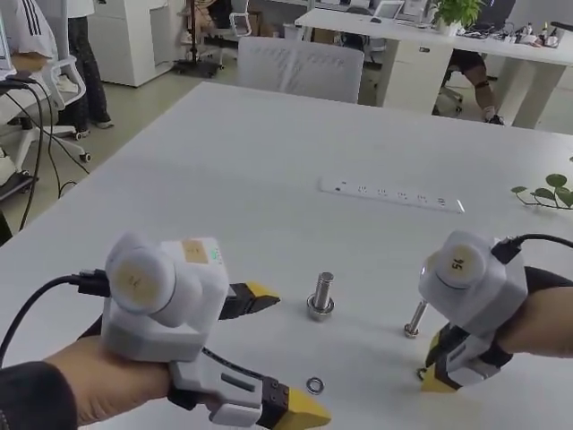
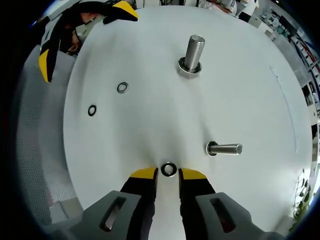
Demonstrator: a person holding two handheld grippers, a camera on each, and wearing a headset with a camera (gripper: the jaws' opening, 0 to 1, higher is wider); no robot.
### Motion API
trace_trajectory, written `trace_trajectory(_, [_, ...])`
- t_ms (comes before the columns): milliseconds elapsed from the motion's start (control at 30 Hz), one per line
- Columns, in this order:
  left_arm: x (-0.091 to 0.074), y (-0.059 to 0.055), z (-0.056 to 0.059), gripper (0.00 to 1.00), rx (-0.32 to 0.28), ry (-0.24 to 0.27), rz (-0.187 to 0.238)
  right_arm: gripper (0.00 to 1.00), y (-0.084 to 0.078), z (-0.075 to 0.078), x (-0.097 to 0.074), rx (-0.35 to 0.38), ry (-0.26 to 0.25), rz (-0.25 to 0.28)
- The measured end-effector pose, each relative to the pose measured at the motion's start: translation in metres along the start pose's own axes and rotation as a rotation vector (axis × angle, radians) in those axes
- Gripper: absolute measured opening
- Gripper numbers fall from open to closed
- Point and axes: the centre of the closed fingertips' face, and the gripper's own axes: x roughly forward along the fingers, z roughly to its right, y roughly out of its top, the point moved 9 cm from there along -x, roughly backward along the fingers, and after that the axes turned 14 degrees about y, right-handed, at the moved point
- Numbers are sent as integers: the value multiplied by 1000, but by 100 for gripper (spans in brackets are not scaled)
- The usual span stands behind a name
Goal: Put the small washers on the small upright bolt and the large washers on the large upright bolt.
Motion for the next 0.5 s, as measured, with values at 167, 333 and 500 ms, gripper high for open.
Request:
trace_trajectory(167, [0, 0, -1, 83, -1, 1, 0, 16, 0, 1, 0, -4, -2, 0])
trace_trajectory(333, [1, 0, -1, 83, -5, 2, 1, 15, 0, 2, 0, -7, -2, -7])
trace_trajectory(500, [2, 0, -1, 82, -5, 1, 1, 15, 0, 3, -1, 3, 0, -9])
